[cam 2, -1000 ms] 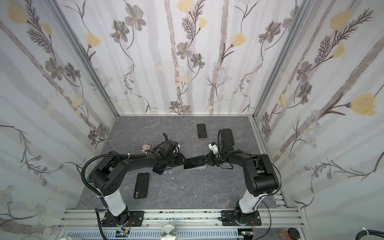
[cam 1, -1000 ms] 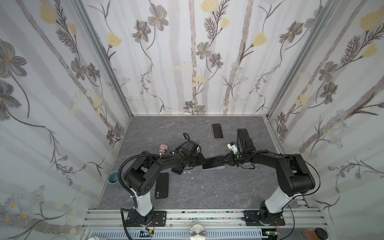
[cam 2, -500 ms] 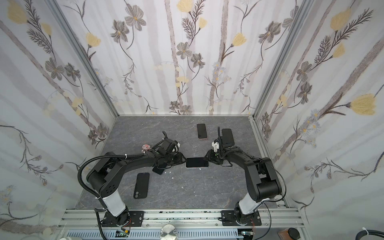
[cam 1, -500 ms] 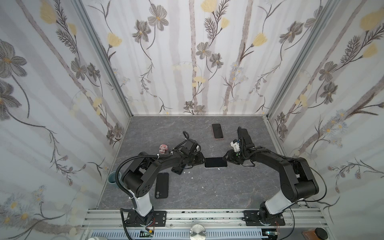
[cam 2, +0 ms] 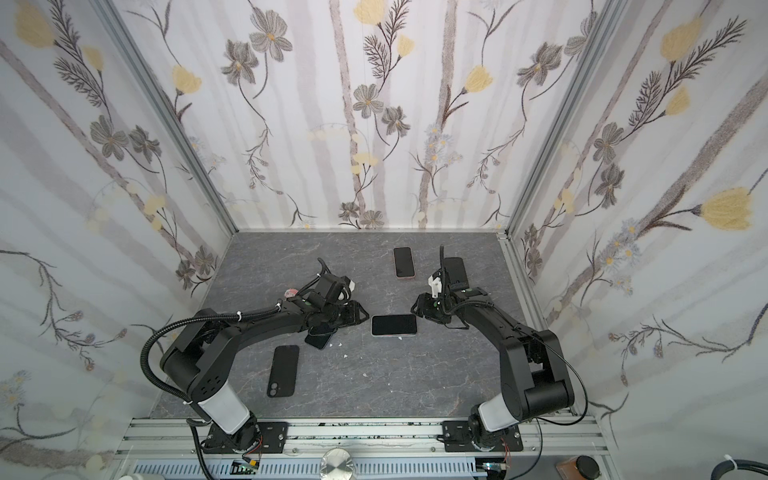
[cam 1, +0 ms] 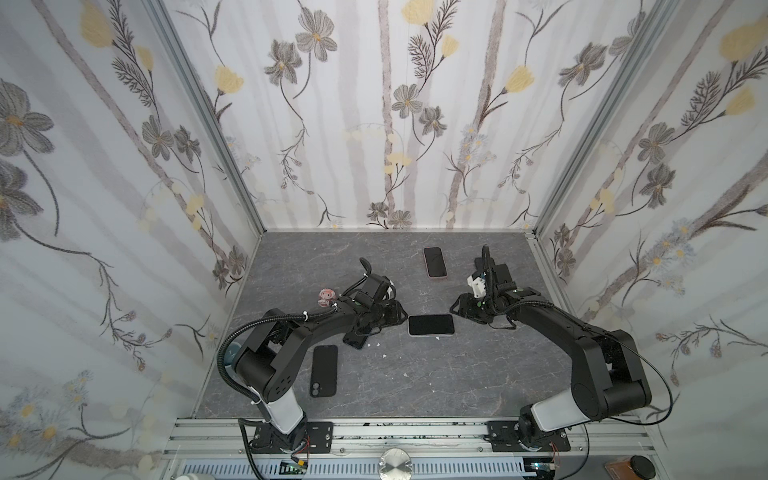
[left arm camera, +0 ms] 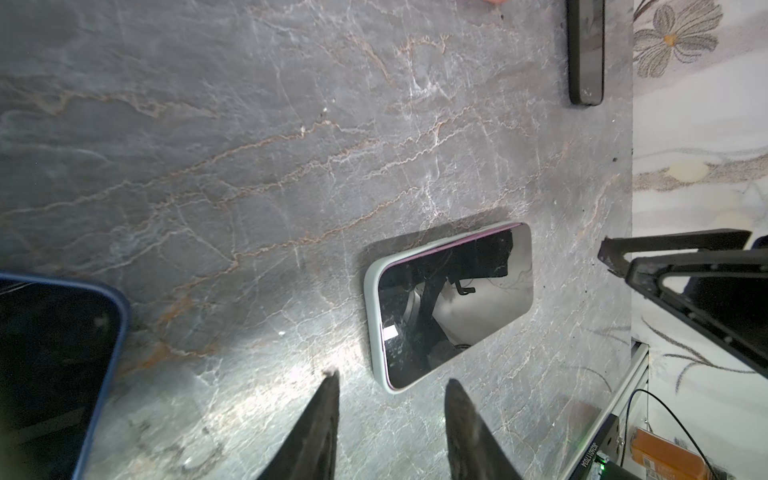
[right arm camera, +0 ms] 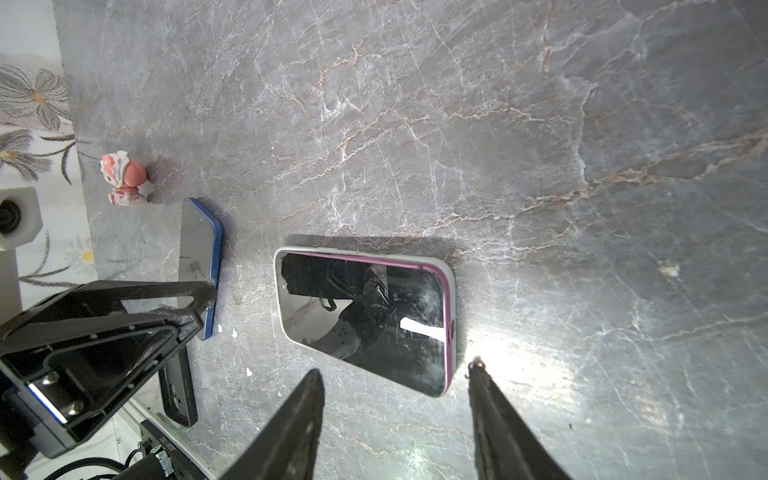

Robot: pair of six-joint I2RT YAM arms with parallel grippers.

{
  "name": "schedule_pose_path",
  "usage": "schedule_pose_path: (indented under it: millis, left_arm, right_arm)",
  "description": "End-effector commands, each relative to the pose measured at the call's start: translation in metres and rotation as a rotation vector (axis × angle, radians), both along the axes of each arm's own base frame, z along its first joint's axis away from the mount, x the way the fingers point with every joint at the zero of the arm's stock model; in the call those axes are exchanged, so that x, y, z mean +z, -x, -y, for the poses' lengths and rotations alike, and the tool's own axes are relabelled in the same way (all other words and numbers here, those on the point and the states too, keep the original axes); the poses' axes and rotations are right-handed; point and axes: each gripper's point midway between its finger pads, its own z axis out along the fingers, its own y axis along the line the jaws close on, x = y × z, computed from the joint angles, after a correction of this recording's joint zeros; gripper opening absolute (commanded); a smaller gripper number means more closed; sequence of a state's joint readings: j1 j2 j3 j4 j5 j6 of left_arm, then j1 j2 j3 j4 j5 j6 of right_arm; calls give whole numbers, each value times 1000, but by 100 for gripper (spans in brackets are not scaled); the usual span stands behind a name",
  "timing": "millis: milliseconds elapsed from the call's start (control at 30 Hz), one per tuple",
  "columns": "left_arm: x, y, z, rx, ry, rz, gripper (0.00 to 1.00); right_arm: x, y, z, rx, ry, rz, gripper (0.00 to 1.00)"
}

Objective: Put the phone into the phone case

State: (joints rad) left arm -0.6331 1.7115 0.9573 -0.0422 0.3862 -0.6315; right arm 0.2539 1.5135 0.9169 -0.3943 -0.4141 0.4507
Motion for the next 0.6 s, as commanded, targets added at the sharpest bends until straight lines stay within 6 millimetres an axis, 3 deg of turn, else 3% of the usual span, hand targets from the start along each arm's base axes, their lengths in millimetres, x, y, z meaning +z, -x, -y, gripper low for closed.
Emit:
schedule_pose_path:
  millis: [0,133,433,567]
  left_arm:
    - [-8,9,4,-42,1,-35,39]
    - [-16,15,13,-74,0,-59,37]
    - [-35,20,17,-86,-20,-101,36]
    - [-40,22,20,-96,-24,-118,33]
  right_arm:
    - [-13,10,-1,29,-1,-50,44]
    - [-25,16,-7,54,-36,-90,27]
    - [-54,27,-6,75,-13,-172,10]
    - [-60,31,-7,84,-10,-194,10]
